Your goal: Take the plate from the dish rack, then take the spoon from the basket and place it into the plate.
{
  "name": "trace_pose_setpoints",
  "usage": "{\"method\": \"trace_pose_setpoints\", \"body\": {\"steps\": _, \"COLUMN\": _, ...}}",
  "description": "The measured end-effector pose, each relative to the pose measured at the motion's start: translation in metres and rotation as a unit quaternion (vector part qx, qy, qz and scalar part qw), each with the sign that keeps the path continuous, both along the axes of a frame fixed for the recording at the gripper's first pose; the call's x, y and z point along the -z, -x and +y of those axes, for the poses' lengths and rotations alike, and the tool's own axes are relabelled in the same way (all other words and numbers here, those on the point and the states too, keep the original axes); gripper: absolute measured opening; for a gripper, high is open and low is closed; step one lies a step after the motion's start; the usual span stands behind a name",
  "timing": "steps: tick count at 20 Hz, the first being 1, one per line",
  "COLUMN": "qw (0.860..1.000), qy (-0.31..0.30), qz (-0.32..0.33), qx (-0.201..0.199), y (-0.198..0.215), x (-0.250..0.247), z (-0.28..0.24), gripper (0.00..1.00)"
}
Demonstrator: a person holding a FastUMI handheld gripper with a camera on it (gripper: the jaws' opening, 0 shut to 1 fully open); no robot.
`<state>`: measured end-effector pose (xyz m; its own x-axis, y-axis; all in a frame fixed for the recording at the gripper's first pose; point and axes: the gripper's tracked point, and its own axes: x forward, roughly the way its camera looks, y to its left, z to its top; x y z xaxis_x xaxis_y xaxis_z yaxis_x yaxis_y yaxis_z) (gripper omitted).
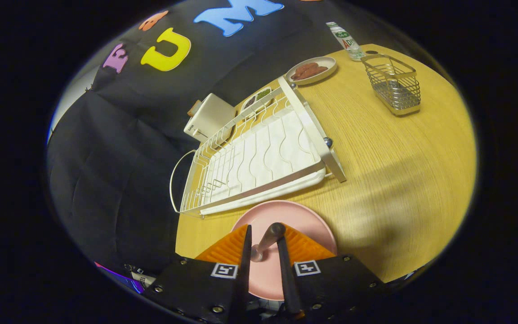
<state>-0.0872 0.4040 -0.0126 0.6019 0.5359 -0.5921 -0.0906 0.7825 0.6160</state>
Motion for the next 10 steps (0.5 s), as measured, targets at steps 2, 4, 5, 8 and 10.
{"method": "trace_pose_setpoints", "body": {"steps": 2, "qw": 1.000, "qy": 0.013, "qz": -0.016, "qx": -0.004, "y": -0.002, "x": -0.008, "z": -0.005, "gripper": 0.73}}
{"method": "trace_pose_setpoints", "body": {"steps": 4, "qw": 0.999, "qy": 0.028, "qz": -0.033, "qx": -0.007, "y": -0.005, "x": -0.016, "z": -0.010, "gripper": 0.73}}
{"method": "trace_pose_setpoints", "body": {"steps": 5, "qw": 0.998, "qy": 0.034, "qz": -0.042, "qx": -0.007, "y": -0.006, "x": -0.022, "z": -0.013, "gripper": 0.73}}
{"method": "trace_pose_setpoints", "body": {"steps": 8, "qw": 0.997, "qy": 0.044, "qz": -0.065, "qx": -0.004, "y": -0.010, "x": -0.039, "z": -0.023, "gripper": 0.73}}
{"method": "trace_pose_setpoints", "body": {"steps": 10, "qw": 0.996, "qy": 0.047, "qz": -0.081, "qx": 0.001, "y": -0.014, "x": -0.053, "z": -0.031, "gripper": 0.73}}
